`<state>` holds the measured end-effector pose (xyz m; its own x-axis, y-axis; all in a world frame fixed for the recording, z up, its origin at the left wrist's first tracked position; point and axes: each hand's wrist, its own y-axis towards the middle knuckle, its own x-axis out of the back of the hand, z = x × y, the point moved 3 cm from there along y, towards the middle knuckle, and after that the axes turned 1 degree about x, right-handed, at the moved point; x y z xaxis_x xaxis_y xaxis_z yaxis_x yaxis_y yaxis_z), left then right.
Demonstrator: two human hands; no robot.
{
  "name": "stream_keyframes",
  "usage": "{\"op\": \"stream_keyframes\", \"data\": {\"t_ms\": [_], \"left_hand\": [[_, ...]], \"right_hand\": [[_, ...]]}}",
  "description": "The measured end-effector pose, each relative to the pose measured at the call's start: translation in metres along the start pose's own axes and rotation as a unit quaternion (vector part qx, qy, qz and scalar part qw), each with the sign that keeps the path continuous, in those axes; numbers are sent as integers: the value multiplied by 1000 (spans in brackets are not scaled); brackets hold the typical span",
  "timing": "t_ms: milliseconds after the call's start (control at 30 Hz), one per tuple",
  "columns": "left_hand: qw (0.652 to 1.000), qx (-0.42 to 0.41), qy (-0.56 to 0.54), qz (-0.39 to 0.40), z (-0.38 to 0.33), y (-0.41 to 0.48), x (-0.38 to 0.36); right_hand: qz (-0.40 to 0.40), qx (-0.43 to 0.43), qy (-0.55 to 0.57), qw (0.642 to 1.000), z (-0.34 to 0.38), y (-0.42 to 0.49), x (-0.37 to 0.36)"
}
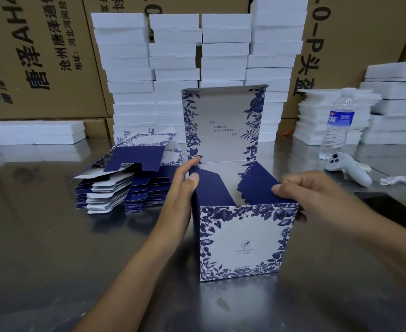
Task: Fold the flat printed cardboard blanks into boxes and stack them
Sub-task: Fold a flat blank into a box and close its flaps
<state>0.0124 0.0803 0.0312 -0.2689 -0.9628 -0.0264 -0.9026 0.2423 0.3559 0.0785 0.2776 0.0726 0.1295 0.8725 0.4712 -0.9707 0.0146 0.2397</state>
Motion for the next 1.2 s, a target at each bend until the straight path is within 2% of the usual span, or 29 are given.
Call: {"op": "stream_keyframes", "data": {"t_ms": [300,567,767,833,900,967,1033,1200], "left_hand": [[1000,-10,8,-3,-4,-1,-1],[1000,-8,0,-9,-2,-2,1],[999,-27,-16,-22,-2,-6,-1],[998,-39,-30,-31,-2,-5,-1],[998,-42,-33,-22,-1,-5,-3],[998,-42,-36,-16,-1,-4,-4],[998,-49,-39,-24,-1,-5,-3],[996,-42,-71,-22,4,-3,0]], "right_hand": [[-21,3,-23,1000,2,0,-1],[22,29,85,996,5,-17,1],[-18,19,92,995,-8,-5,-1],[-16,3,142,990,-5,-1,-5],[-69,-31,203,976,-6,10,-6],[-151,-49,211,964,-8,24,-5],[-178,-62,224,956,-5,34,-8],[-85,-80,254,960,1,41,-16]]}}
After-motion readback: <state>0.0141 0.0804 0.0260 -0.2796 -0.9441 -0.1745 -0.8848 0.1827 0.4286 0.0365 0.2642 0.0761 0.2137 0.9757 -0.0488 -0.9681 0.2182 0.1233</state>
